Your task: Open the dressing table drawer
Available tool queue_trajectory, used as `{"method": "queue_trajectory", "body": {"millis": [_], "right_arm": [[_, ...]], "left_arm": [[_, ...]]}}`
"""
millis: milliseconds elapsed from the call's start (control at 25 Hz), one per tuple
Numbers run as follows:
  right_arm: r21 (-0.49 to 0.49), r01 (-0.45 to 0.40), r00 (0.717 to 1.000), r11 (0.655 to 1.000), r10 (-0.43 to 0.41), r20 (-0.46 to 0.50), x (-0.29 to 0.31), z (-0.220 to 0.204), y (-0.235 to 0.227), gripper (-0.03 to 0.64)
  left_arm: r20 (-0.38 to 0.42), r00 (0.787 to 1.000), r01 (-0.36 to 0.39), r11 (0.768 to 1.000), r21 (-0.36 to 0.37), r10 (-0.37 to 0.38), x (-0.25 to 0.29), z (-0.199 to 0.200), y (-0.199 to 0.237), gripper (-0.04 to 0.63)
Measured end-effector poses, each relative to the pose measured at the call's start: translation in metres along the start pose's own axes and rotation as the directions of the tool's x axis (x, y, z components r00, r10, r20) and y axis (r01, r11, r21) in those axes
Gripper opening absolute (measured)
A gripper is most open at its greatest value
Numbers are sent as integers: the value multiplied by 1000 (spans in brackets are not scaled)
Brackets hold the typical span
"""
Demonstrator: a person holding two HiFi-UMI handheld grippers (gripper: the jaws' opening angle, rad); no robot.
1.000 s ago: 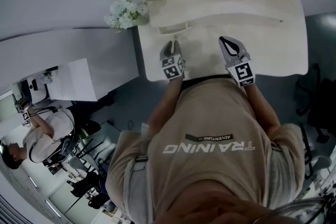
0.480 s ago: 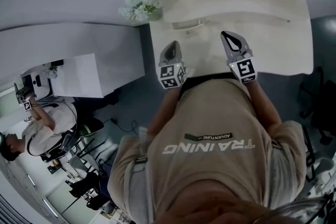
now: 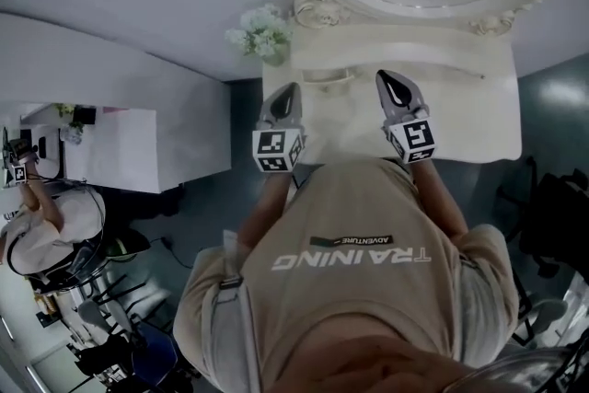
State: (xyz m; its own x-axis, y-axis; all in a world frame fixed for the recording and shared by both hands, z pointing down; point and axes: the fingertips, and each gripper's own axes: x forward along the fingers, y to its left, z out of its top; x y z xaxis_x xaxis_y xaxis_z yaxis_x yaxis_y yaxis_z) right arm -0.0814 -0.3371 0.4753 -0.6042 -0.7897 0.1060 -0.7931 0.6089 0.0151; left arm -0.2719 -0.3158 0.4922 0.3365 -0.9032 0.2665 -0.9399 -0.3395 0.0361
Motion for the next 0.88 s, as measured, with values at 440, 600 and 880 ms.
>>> {"method": "queue_trajectory", "body": {"millis": [440,600,880], "right_arm": [[42,-73,996,996,75,-39,22,56,26,3],[-1,-94,995,996,94,-37,26,76,29,3],[-71,-98,995,993,97,-28,18,88,22,3]], "left_arm": [[164,986,10,996,-92,5,-12,68,23,8],[227,974,17,995,-103,7,-17,91,27,8],[191,980,56,998,-7,-53,-17,90,14,8]]}}
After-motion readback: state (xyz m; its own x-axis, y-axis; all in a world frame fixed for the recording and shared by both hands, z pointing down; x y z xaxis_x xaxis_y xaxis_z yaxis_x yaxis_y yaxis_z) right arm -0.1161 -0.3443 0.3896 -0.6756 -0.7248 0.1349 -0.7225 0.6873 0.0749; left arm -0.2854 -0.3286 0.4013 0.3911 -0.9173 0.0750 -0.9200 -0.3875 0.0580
